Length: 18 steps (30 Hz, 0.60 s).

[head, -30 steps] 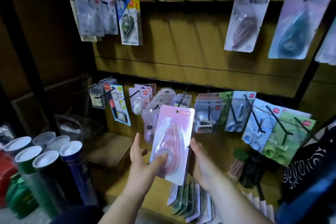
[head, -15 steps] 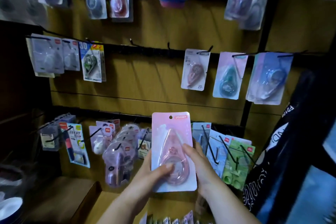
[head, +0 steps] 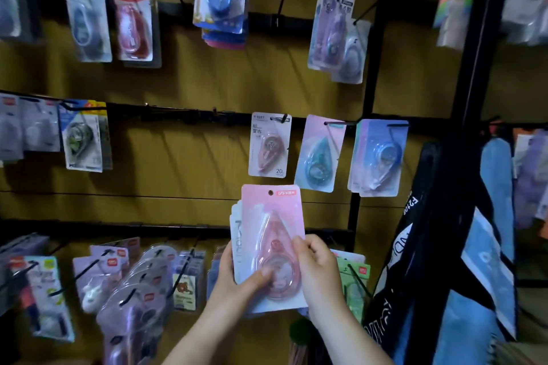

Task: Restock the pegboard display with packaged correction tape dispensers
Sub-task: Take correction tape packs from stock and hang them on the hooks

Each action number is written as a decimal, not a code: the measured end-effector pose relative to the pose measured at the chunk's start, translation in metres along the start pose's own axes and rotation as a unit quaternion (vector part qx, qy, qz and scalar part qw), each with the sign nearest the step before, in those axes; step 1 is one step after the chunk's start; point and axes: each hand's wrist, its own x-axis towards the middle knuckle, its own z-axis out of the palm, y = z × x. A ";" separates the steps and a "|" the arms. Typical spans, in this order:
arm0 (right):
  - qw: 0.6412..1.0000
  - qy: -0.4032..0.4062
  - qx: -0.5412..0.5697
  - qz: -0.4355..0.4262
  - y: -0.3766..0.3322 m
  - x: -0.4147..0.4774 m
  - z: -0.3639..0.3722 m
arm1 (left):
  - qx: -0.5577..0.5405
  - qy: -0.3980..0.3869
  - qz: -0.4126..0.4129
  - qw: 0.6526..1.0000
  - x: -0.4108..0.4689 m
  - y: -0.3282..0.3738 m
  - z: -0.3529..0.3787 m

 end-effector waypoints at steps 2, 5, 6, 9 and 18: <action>1.000 0.016 -0.008 -0.011 -0.004 0.007 -0.003 | -0.008 -0.007 0.002 1.000 0.002 0.003 0.001; 1.000 0.031 -0.003 -0.007 -0.008 0.018 -0.008 | -0.021 -0.026 -0.010 0.999 0.005 0.003 0.002; 0.999 0.035 -0.002 -0.003 -0.009 0.021 -0.009 | -0.018 -0.038 -0.016 0.999 0.005 0.004 0.003; 0.999 0.046 0.011 0.011 -0.010 0.029 -0.011 | -0.002 -0.059 -0.031 0.998 0.008 0.006 0.009; 0.986 0.112 0.100 0.073 0.002 0.055 -0.020 | 0.012 -0.019 -0.012 1.000 0.020 0.013 0.023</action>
